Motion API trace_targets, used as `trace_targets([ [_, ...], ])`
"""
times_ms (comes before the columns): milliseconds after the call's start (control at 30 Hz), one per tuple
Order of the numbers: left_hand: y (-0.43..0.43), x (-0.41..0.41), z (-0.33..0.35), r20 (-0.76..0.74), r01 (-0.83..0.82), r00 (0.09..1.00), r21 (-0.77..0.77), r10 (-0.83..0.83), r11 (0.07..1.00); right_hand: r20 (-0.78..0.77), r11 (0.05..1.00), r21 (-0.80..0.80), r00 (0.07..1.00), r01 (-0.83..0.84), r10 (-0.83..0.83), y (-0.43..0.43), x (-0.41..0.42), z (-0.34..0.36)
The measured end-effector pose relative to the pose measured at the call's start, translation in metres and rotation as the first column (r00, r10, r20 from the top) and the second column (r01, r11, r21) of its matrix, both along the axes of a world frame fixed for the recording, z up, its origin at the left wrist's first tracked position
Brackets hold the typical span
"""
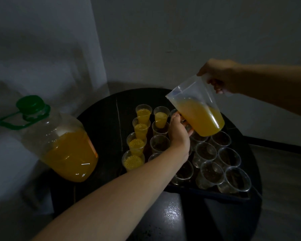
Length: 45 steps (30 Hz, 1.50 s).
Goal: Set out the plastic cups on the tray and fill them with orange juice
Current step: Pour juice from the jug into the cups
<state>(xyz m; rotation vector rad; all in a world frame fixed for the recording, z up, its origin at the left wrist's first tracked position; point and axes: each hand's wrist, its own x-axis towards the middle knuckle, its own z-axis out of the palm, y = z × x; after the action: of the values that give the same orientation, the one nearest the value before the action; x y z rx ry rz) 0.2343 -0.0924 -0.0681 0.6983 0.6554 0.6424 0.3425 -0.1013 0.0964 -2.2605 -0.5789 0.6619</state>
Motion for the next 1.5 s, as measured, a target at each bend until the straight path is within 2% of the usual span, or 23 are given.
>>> trace_targets([
  [233,-0.016,-0.007,0.003,0.004,0.009,1.000,0.026,-0.009,1.000,-0.003,1.000,0.004,1.000,-0.013,0.013,-0.015,-0.004,0.006],
  [867,-0.051,-0.028,0.001,0.006,-0.017,1.000,-0.066,0.017,0.998,0.021,0.998,-0.015,0.998,-0.062,0.062,-0.035,-0.021,-0.004],
  [1500,-0.062,-0.024,-0.001,0.007,-0.019,1.000,-0.142,0.021,0.990,0.070,0.985,-0.157,0.994,-0.073,0.085,-0.026,-0.023,-0.006],
])
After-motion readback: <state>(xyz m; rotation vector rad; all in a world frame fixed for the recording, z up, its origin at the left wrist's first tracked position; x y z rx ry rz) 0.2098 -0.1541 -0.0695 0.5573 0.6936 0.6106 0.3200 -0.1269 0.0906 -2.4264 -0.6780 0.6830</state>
